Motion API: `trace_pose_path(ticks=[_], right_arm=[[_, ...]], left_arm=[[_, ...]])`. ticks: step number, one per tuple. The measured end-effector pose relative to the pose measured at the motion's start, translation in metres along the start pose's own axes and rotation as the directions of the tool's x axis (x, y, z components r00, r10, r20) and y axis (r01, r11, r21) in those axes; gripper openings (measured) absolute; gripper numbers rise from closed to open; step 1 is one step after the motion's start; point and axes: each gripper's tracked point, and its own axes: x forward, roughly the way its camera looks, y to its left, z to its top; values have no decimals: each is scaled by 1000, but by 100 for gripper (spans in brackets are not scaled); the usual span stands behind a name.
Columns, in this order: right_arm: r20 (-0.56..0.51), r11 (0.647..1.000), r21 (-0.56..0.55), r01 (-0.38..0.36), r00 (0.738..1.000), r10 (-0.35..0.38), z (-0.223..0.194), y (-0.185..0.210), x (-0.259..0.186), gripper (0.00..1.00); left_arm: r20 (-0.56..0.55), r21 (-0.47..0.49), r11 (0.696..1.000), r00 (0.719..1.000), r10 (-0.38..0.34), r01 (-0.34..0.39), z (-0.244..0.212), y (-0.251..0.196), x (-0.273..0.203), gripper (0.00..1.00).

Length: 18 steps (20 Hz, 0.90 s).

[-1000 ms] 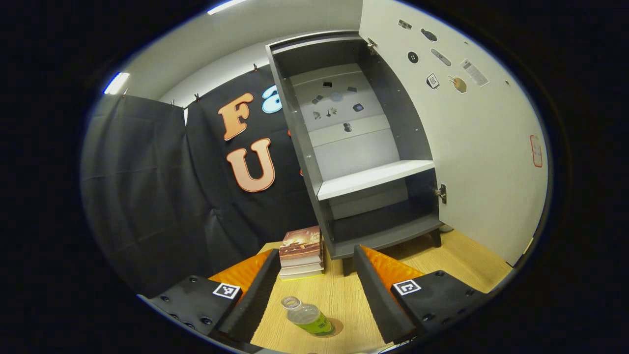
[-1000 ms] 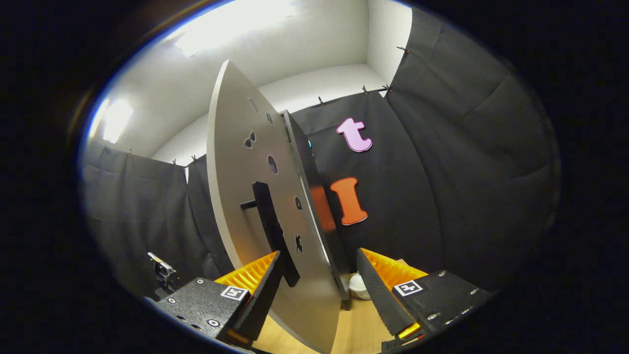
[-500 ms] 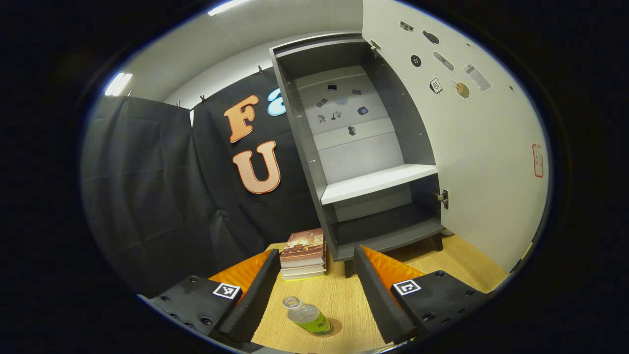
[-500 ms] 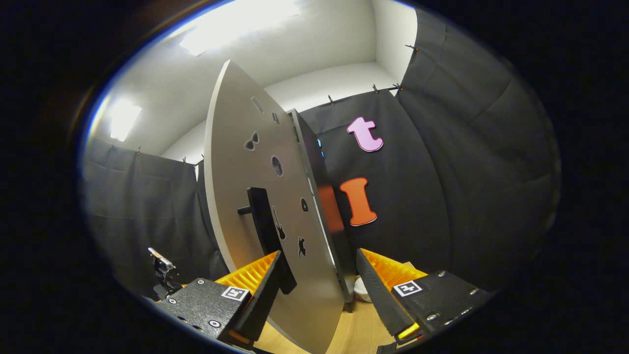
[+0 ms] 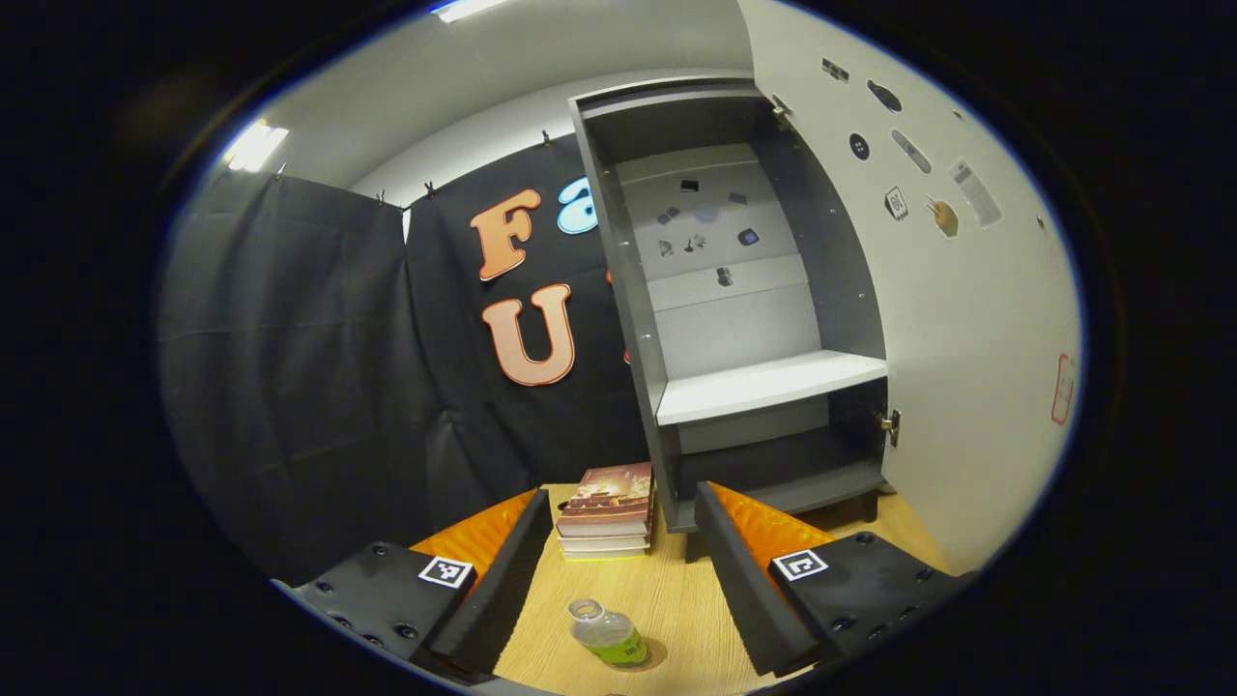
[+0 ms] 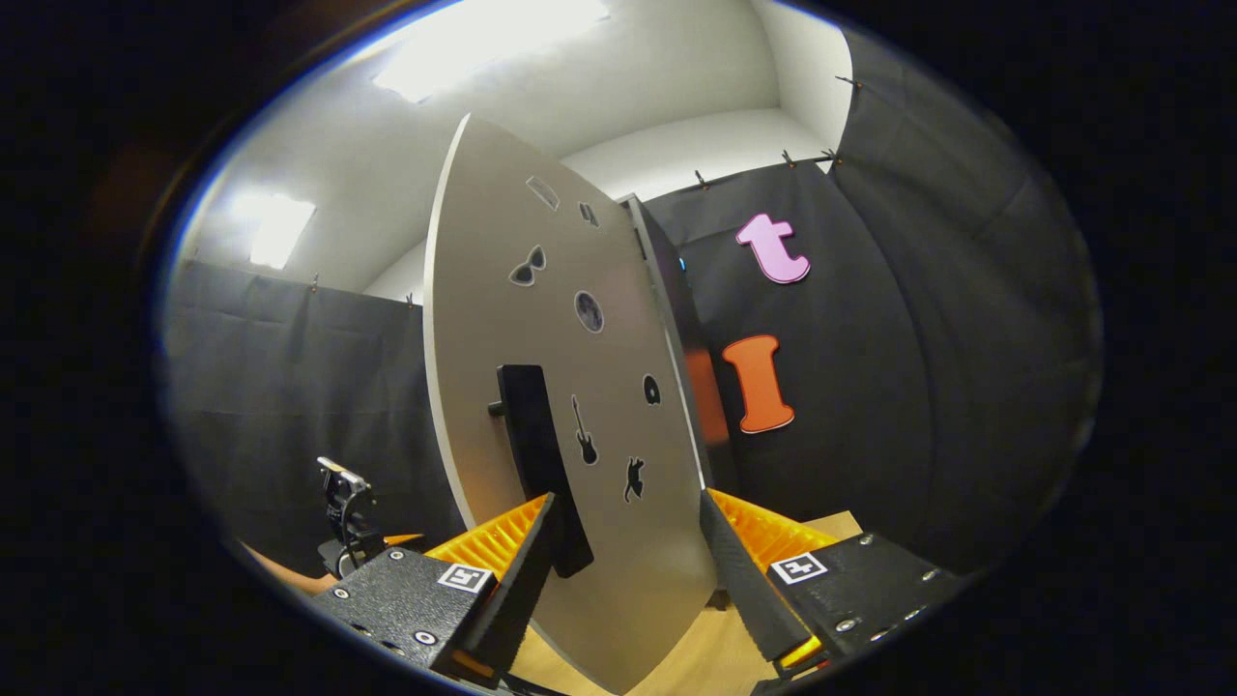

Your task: Open the cabinet door with the right hand, grasp the bottle in the cabinet with the left hand and place it on the coaster, then close the cabinet door with the right hand.

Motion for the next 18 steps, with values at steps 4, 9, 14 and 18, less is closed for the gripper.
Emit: trace_pose_path(ticks=[4, 9, 14, 18], right_arm=[[-5, 1000, -19, -17, 1000, 17, -5, 17, 14, 90], [-11, 999, -51, 4, 1000, -5, -12, 37, 33, 90], [-27, 998, -64, -19, 999, 18, -22, 64, 52, 90], [-39, 998, -41, -53, 998, 52, -32, 82, 66, 90]], left_arm=[[29, -42, 999, 999, -17, 18, 14, 10, 18, 97], [81, -62, 995, 994, -72, 77, 33, 27, 46, 97], [116, -96, 989, 988, -99, 110, 48, 40, 67, 97], [113, -106, 986, 987, -115, 127, 46, 49, 74, 99]])
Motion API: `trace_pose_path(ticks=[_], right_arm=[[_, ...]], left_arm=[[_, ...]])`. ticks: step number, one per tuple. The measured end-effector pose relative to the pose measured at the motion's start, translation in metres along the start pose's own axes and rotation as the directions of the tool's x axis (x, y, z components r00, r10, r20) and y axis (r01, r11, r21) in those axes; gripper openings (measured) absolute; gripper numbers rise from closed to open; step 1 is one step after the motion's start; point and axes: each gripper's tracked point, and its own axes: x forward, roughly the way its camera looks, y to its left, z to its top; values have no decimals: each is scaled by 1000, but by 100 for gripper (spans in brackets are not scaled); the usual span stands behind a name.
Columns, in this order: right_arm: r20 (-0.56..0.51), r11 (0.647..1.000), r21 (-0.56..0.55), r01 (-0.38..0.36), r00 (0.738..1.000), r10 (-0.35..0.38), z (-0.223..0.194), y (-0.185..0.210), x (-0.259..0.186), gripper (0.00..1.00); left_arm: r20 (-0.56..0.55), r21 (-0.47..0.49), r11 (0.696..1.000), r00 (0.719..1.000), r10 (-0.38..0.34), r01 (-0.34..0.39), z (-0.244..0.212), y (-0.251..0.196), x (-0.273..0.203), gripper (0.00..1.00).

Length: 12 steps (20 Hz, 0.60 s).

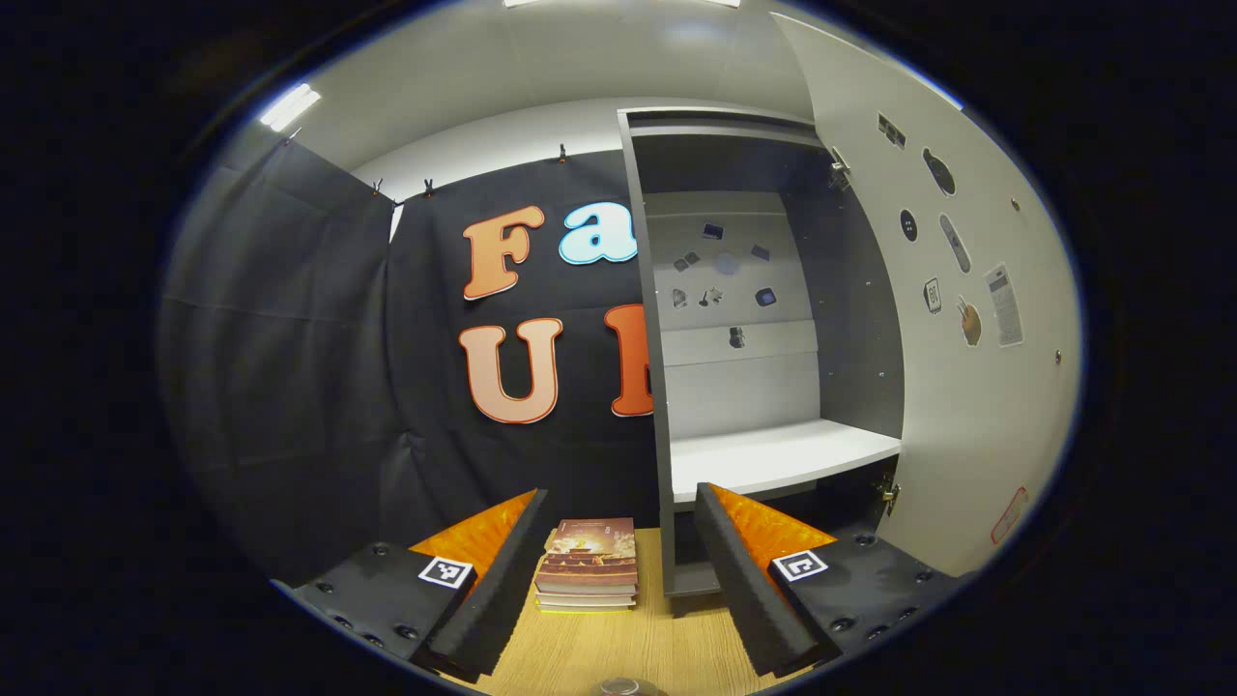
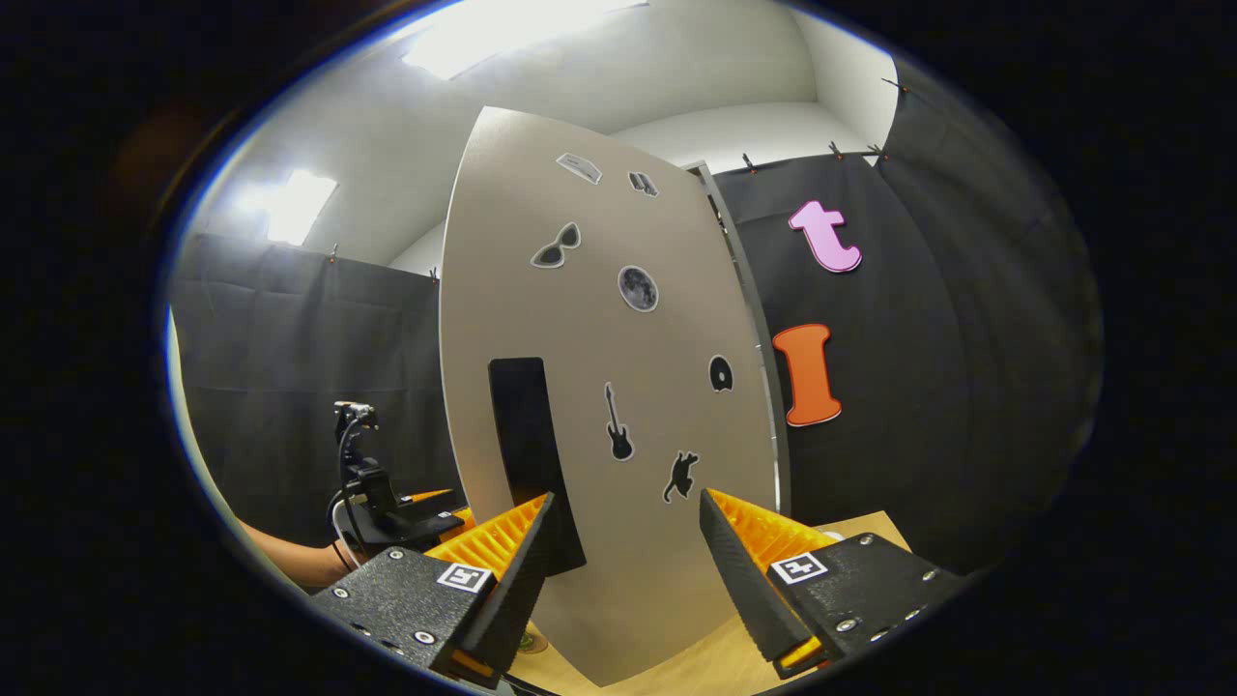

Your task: Open the cabinet door with the right hand, grasp the bottle in the cabinet with the left hand and place it on the coaster, then close the cabinet door with the right hand.

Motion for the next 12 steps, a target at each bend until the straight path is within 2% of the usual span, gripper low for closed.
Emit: trace_pose_path(ticks=[1, 2, 7, 8, 12], right_arm=[[-4, 1000, -1, -6, 1000, 6, -1, 4, 6, 90], [-6, 1000, 0, -13, 1000, 13, 0, 3, 7, 90], [-31, 999, 12, -45, 998, 46, -8, 8, 24, 92], [-41, 999, 7, -50, 998, 51, -11, 9, 26, 92], [-85, 996, -25, -85, 993, 83, -26, 19, 39, 92]], left_arm=[[1, -2, 1000, 1000, 2, -2, 0, 3, 1, 97], [1, -3, 1000, 1000, 7, -7, 0, 10, 1, 99], [-18, -19, 999, 999, 42, -42, -8, 38, 9, 97], [-19, -22, 998, 999, 50, -50, -9, 45, 8, 99], [-17, -34, 997, 997, 70, -71, -11, 60, 11, 97]])
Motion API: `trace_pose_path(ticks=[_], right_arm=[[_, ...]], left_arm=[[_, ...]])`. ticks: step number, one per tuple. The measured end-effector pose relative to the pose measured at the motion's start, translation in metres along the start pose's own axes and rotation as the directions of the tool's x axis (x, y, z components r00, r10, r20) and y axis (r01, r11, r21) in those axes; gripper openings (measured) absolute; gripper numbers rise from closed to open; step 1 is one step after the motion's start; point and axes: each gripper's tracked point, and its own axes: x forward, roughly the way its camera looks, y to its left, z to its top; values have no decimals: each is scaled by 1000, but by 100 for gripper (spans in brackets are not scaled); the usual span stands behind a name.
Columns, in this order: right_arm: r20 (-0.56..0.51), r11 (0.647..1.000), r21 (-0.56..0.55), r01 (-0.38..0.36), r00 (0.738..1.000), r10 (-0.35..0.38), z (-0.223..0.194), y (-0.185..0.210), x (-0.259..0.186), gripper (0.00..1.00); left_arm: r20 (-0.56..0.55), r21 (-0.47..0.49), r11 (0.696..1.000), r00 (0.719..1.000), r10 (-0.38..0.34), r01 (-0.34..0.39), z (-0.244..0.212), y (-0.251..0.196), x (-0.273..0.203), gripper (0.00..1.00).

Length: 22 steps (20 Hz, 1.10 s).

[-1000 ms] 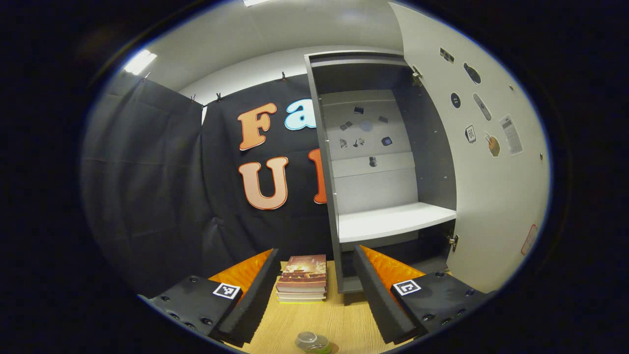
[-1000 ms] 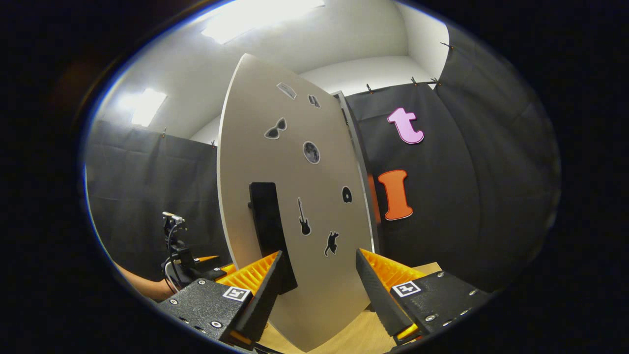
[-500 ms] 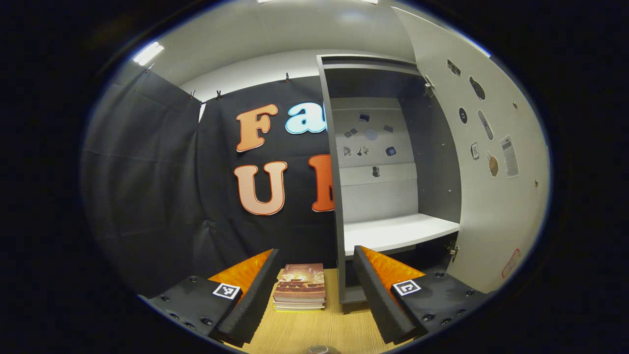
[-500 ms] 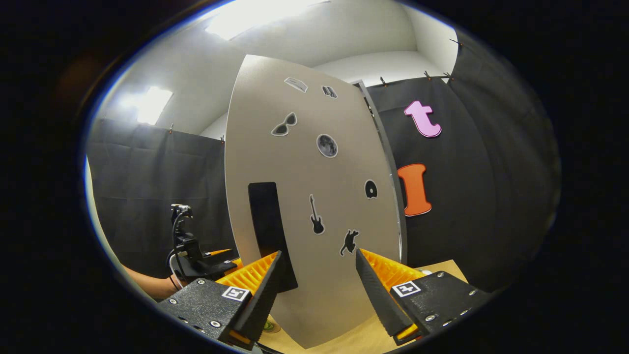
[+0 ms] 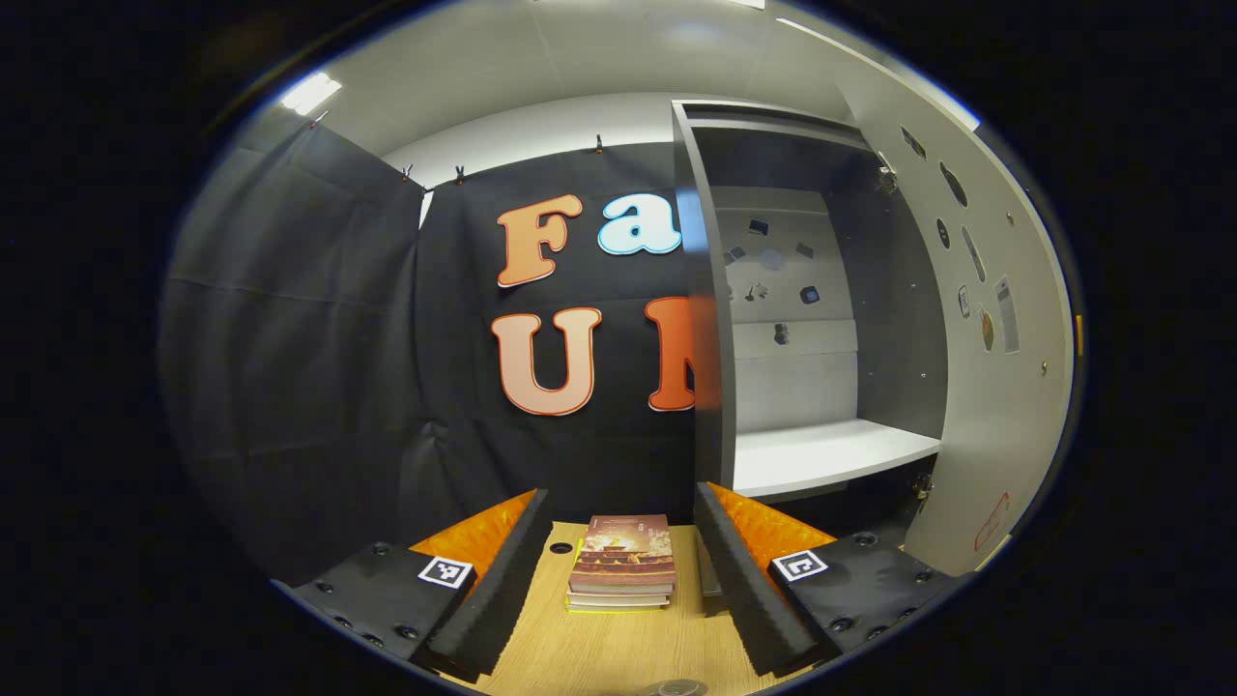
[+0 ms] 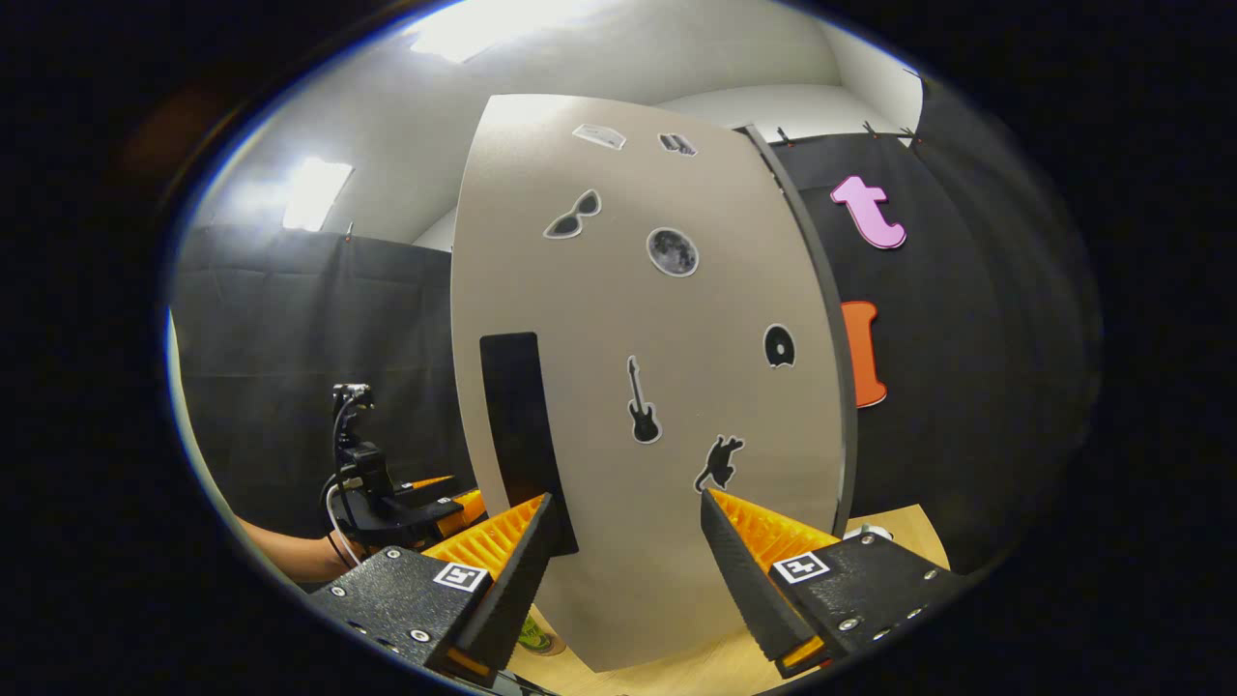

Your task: Open the cabinet door with the right hand, grasp the bottle in the cabinet with the left hand and place it on the coaster, then close the cabinet door with the right hand.

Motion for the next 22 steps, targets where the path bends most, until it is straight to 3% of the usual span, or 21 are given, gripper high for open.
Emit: trace_pose_path(ticks=[5, 22], right_arm=[[-30, 999, -51, 5, 1000, -7, -11, 3, 17, 93], [-59, 991, -28, 130, 990, -131, -27, -12, 65, 93]], left_arm=[[-8, -6, 1000, 1000, 19, -19, -7, 22, 9, 97], [9, 7, 1000, 1000, -4, 4, -8, 58, 52, 99]])
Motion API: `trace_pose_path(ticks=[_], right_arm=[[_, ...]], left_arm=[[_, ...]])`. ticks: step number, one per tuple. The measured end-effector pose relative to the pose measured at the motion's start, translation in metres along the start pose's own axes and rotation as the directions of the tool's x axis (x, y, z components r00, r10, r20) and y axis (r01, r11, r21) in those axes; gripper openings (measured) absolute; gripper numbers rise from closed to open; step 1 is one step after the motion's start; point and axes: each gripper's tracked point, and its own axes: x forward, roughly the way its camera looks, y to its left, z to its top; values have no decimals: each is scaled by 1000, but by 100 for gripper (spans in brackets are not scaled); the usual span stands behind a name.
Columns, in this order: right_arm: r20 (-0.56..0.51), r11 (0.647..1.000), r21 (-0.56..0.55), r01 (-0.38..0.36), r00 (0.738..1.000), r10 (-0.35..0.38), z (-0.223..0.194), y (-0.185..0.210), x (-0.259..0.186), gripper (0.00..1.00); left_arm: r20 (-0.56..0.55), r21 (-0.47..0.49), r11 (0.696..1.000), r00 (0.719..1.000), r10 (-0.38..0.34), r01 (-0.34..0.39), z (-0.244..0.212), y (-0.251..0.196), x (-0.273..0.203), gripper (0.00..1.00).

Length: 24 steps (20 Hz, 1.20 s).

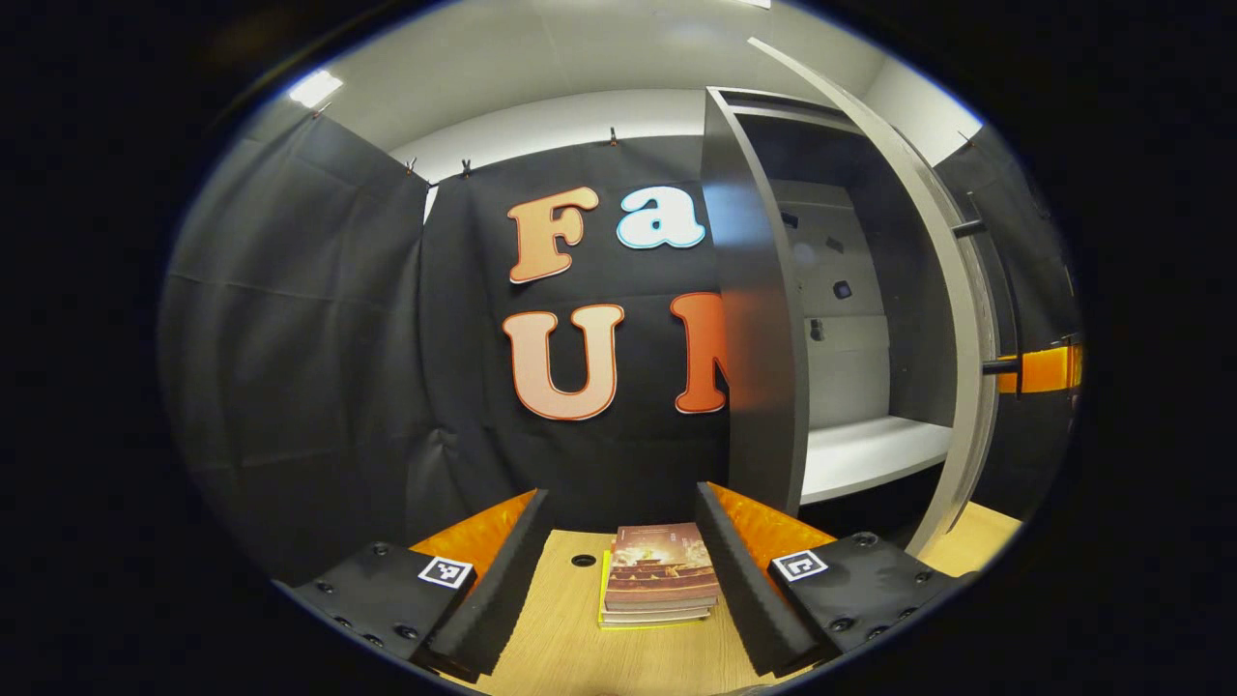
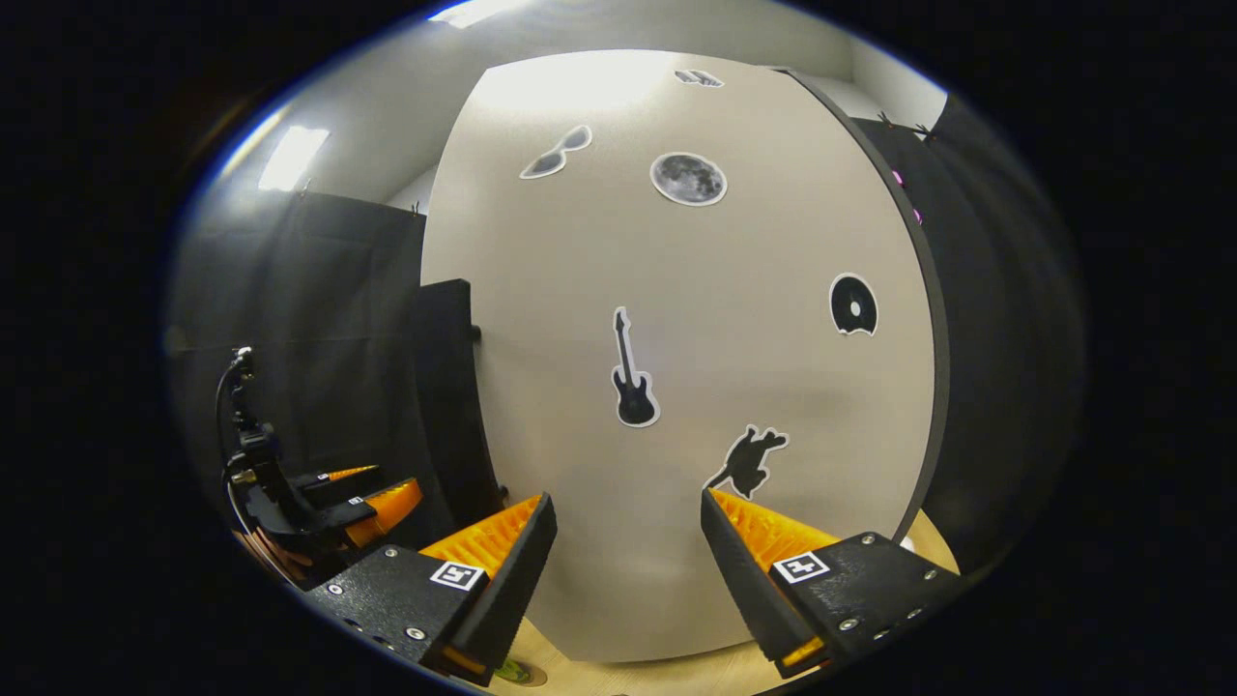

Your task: Open the cabinet door with the right hand, grasp the bottle in the cabinet with the left hand and place it on the coaster, then close the cabinet door with the right hand.

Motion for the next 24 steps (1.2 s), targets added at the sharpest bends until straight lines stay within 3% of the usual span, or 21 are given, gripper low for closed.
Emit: trace_pose_path(ticks=[9, 13, 14, 16, 19, 21, 22, 24], right_arm=[[-14, 998, -41, 49, 999, -50, 1, 3, 15, 93], [-22, 994, -73, 84, 996, -86, 1, 2, 12, 94], [-21, 993, -77, 92, 995, -94, 0, 0, 12, 93], [-22, 989, -81, 123, 992, -126, -1, -7, 10, 92], [1, 984, -89, 155, 988, -155, 7, -22, -6, 92], [21, 976, -106, 190, 982, -189, 15, -35, -31, 92], [31, 972, -113, 207, 978, -205, 19, -42, -44, 92], [49, 962, -129, 240, 971, -236, 26, -56, -72, 92]], left_arm=[[22, -25, 999, 1000, 22, -21, 8, 24, 12, 97], [28, -19, 999, 999, -29, 30, 16, 1, 19, 94], [18, -5, 999, 999, -45, 45, 13, -7, 22, 99], [-7, -3, 998, 998, -64, 64, 7, -19, 26, 99], [2, -10, 996, 996, -92, 92, 18, -40, 25, 99], [13, -23, 993, 993, -117, 117, 28, -58, 19, 99], [18, -32, 991, 991, -130, 130, 33, -67, 15, 94], [26, -45, 988, 989, -147, 148, 46, -85, 10, 96]])
